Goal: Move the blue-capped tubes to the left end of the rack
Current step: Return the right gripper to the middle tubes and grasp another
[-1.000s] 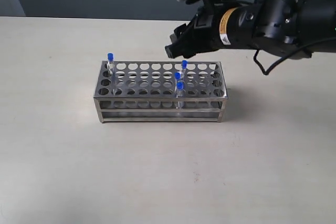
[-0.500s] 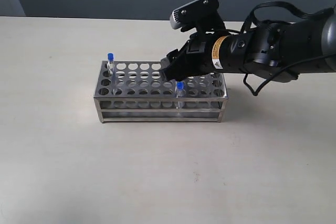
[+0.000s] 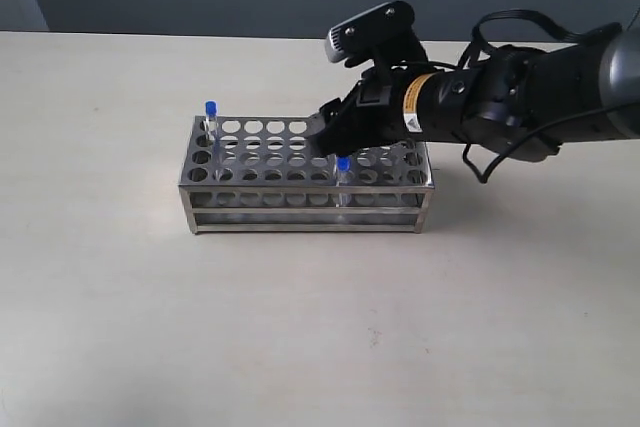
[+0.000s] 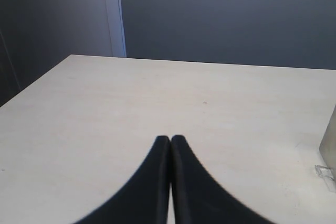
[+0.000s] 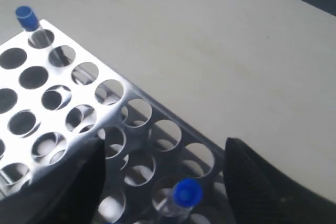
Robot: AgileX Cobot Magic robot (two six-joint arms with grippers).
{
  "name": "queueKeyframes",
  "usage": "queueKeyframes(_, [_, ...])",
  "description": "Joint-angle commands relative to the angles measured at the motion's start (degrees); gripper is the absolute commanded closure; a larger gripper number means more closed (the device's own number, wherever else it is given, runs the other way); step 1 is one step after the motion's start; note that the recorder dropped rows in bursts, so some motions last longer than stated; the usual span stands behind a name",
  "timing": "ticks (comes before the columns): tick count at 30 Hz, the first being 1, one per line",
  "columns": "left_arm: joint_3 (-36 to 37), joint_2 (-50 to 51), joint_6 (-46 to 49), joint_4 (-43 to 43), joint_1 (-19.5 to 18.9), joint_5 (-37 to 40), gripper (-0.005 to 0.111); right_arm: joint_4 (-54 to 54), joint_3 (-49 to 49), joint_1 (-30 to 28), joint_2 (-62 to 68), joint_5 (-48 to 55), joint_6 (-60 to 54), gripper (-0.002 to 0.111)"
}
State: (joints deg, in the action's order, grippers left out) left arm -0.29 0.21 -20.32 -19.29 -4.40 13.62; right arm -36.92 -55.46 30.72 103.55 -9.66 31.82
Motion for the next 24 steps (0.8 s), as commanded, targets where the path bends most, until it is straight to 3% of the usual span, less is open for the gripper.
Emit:
queueKeyframes(1, [0.2, -0.2, 0.0, 0.1, 0.5, 0.1, 0.106, 1.7, 0.2, -3.4, -1.2, 0.1, -1.1, 0.046])
queueKeyframes(24, [0.2, -0.2, -0.1, 0.1, 0.5, 0.1, 0.106, 1.4, 0.3, -2.8, 1.3, -3.8, 4.4, 0.046])
